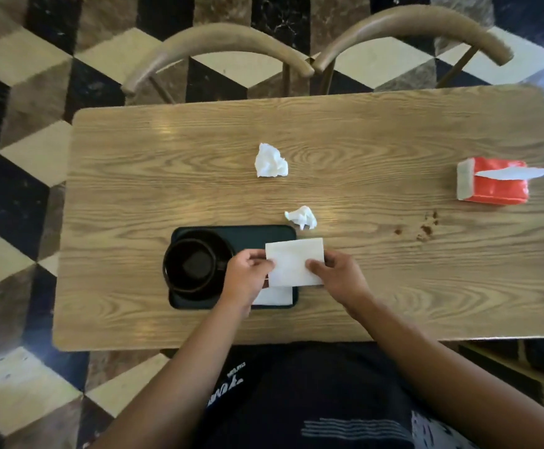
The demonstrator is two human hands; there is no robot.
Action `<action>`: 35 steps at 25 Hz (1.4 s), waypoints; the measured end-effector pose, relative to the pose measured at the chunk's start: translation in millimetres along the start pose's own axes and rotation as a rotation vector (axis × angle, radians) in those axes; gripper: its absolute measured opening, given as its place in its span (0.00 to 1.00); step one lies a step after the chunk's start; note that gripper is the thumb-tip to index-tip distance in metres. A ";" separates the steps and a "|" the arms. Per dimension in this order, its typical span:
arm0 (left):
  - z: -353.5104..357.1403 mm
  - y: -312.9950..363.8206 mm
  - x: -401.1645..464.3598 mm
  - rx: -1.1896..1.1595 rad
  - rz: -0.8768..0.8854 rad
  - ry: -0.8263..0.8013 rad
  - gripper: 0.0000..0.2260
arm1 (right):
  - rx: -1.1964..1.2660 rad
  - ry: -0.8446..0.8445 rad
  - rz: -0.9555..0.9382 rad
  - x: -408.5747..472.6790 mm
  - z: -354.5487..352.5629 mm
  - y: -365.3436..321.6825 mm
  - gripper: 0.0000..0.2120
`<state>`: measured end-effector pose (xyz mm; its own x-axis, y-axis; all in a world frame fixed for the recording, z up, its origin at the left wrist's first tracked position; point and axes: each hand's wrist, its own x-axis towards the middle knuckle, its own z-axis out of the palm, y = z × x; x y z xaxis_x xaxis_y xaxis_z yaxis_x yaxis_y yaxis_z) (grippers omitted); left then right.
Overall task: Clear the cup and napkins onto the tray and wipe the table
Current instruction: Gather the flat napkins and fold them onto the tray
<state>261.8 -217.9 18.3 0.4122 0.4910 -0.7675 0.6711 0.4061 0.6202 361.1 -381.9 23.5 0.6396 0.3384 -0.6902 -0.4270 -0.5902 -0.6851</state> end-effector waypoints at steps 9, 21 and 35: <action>-31.0 -45.4 -7.3 0.398 0.146 0.279 0.05 | -0.463 0.005 0.049 -12.1 45.2 20.6 0.16; -31.7 -60.0 -20.7 0.388 0.233 0.342 0.02 | -0.548 0.060 0.042 -10.5 64.8 21.4 0.16; -43.8 -86.9 -15.3 0.891 0.716 0.206 0.10 | -0.643 0.132 -0.201 -15.8 62.8 19.0 0.07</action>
<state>170.2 -227.0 -16.8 0.8196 0.5387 -0.1952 0.5548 -0.6610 0.5052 302.8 -352.4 6.8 0.7566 0.4191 -0.5018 0.1466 -0.8567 -0.4946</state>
